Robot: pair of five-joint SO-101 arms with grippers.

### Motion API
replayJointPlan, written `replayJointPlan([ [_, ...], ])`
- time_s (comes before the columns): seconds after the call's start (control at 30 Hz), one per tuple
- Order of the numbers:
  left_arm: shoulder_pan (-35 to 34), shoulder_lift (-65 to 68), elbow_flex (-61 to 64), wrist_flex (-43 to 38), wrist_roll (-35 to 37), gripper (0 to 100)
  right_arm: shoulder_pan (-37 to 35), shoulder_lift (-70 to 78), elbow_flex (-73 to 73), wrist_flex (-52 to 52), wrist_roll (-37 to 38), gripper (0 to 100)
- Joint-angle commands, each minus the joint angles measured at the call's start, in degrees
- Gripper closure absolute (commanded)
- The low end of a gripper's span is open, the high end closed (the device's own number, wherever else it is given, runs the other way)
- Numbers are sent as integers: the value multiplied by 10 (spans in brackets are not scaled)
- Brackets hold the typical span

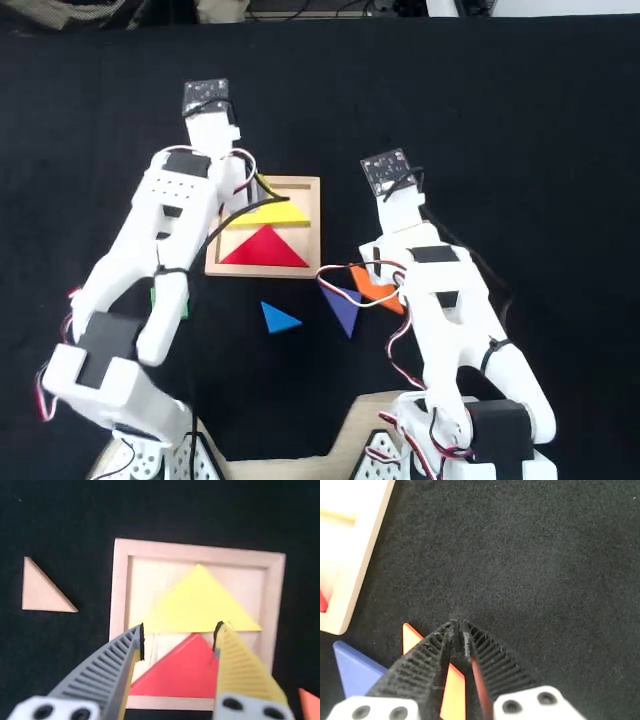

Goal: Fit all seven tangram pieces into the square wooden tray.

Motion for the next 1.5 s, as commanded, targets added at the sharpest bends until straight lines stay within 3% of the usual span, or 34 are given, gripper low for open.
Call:
replayJointPlan([
  [0.0, -29, 23, -21, -8, -32, 761, -6, 0, -4, -10, 6, 987],
  [0.3, -63, 7, -45, 37, -80, 761, -6, 0, -6, -10, 6, 987],
  [0.57, -79, -131, -29, 109, -82, 761, -6, 0, -4, -10, 6, 987],
  [0.83, -85, -251, 50, 118, -218, 759, -5, 0, 12, -39, 6, 987],
  [1.03, -109, -238, 67, 119, -189, 759, -5, 0, 12, -38, 6, 987],
  [1.27, -215, -188, 88, 112, -137, 761, -5, 0, 11, -34, 6, 987],
  [1.47, -298, -188, 191, 12, -136, 761, -5, 0, 8, -34, 6, 986],
])
